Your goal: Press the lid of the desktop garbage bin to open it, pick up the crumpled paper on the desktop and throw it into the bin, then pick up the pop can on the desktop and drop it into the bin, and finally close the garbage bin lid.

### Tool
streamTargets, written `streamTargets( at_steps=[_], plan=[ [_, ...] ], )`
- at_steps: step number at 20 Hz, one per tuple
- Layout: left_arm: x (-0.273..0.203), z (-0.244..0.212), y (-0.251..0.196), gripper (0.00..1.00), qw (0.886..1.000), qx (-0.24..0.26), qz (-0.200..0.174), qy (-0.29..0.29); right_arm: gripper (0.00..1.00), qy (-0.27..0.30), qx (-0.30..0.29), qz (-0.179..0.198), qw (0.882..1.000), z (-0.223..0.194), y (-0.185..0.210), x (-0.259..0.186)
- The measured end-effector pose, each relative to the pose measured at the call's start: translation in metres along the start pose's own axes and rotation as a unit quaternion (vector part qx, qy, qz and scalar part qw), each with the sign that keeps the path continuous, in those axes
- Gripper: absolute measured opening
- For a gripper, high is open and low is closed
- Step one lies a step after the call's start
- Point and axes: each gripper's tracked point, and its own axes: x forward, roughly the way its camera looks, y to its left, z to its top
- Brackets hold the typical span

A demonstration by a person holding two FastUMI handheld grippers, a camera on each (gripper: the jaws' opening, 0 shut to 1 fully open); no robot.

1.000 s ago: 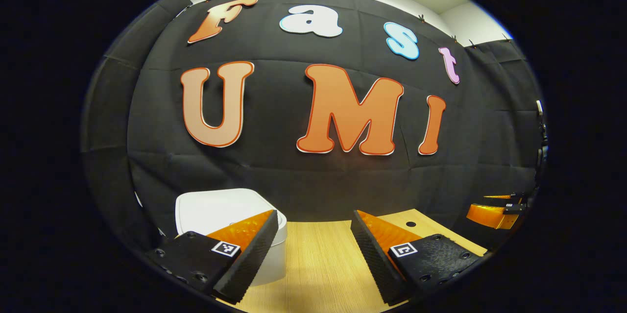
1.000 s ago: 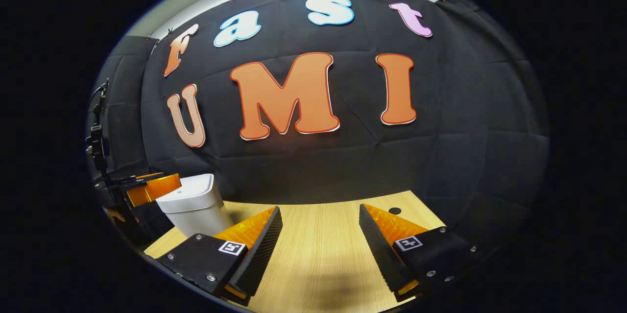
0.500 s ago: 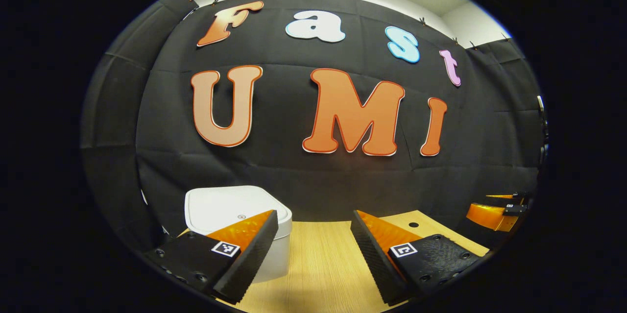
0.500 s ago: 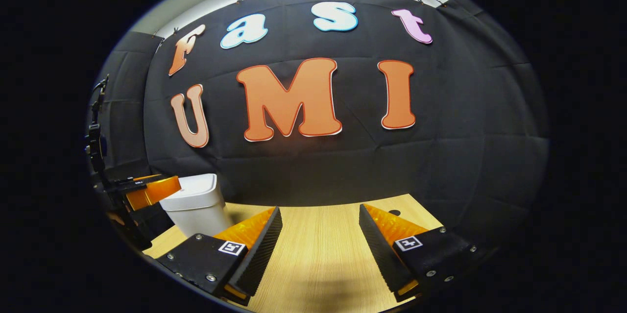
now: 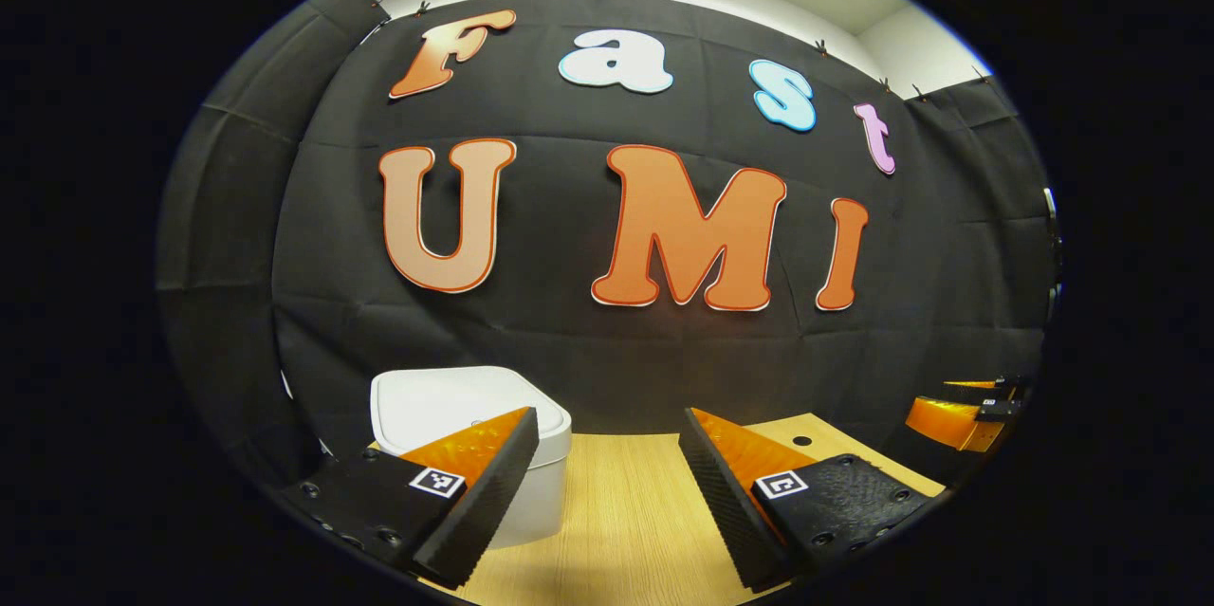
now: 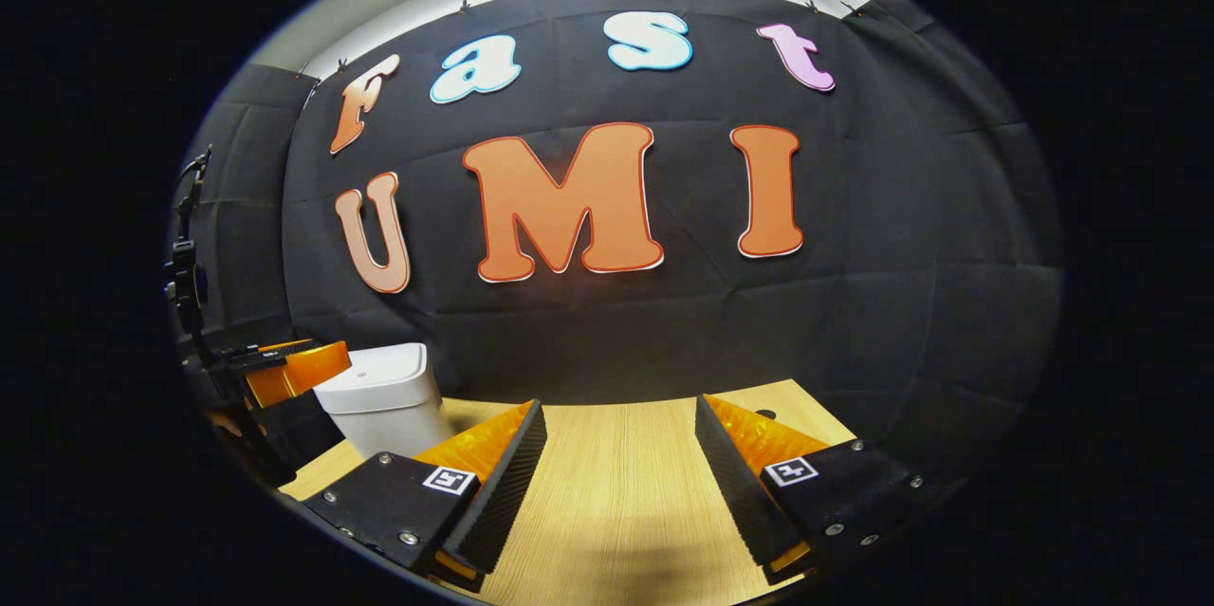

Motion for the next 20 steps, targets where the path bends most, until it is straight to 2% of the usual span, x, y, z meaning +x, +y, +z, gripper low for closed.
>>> streamTargets(
  at_steps=[20],
  plan=[
    [-0.0057,0.0080,0.0017,0.95,1.000,0.004,0.008,-0.004,0.95,-0.008,0.003,0.002,1.000,0.0073,0.0043,-0.0015]
  ],
)
